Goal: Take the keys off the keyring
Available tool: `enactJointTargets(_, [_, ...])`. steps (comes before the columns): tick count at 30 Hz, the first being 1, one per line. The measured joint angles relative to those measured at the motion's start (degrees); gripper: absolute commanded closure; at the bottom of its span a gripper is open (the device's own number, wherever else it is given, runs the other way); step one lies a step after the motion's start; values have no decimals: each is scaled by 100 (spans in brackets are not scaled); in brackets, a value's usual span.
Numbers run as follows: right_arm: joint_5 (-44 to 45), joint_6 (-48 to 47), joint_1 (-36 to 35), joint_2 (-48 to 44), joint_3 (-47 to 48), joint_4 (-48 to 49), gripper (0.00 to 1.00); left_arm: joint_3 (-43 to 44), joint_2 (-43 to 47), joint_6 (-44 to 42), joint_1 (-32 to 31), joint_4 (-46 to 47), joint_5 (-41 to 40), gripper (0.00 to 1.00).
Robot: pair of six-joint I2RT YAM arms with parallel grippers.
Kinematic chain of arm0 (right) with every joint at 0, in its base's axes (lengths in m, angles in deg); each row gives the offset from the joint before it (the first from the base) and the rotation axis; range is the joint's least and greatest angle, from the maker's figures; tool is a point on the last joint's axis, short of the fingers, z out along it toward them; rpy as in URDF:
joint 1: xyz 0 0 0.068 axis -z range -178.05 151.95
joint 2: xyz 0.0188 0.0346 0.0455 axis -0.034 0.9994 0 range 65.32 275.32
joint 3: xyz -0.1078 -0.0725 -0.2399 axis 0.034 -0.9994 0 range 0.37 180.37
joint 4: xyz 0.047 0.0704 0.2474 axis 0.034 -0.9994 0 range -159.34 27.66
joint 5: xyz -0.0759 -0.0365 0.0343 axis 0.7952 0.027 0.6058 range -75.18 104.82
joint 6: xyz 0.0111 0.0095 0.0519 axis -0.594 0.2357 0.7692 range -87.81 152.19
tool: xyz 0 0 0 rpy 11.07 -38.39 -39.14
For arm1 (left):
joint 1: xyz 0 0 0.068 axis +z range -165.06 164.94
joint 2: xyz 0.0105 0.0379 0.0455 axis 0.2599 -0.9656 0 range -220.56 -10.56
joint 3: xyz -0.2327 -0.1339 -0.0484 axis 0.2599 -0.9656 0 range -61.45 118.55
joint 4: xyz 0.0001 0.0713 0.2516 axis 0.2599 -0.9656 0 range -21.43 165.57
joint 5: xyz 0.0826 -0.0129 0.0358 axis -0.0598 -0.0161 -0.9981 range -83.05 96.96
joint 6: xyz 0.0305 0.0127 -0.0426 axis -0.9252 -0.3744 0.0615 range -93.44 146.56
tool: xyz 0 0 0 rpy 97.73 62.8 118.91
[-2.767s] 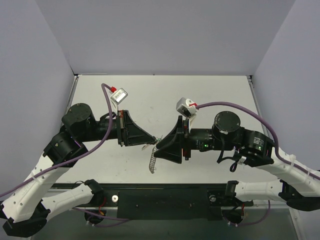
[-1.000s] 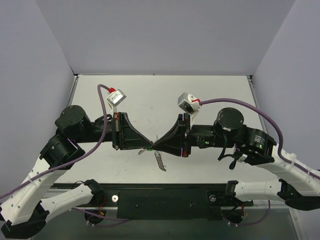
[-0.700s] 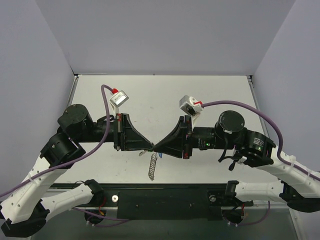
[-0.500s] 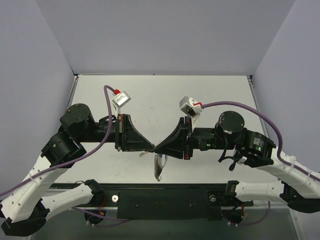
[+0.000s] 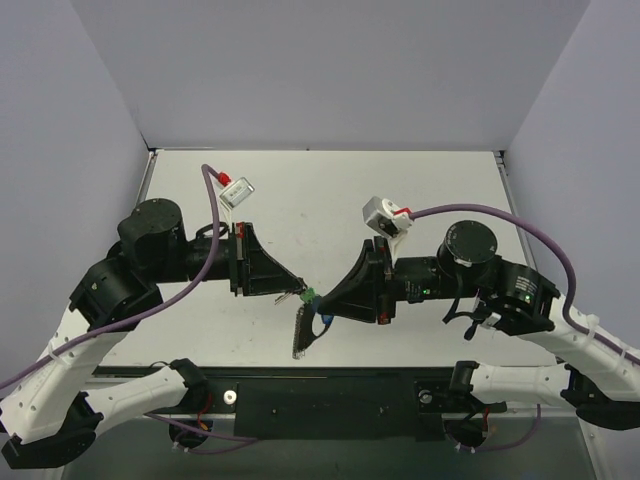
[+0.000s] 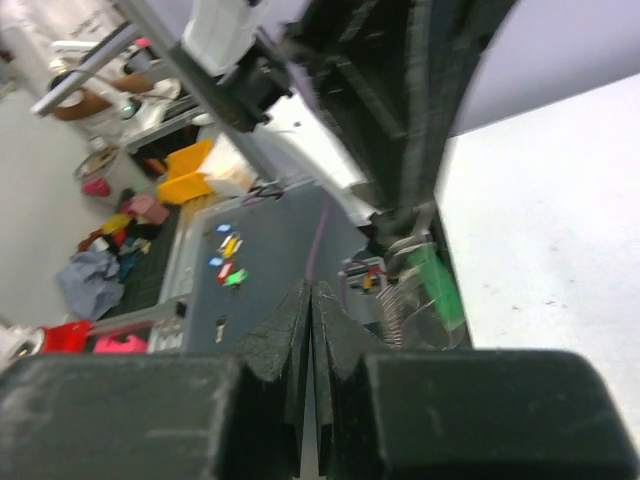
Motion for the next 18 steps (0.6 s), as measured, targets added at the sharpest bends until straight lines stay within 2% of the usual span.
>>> enactJointTargets(5, [-535,68,2,-247,120,-92,100,140,-20,-463,79,-610,-627,100])
enactJointTargets(13, [-717,103,7,-289,179,0,99,138,-33,-658,76,-789,-833,100])
enactJointTargets(15, [-505,98,4,-223,179,-46,92,138,-31,-656,76,-787,-859,100])
enactJointTargets(18, [160,94,-7,-116,210,-273,75,138,-26,-636,74,-785,-925,100])
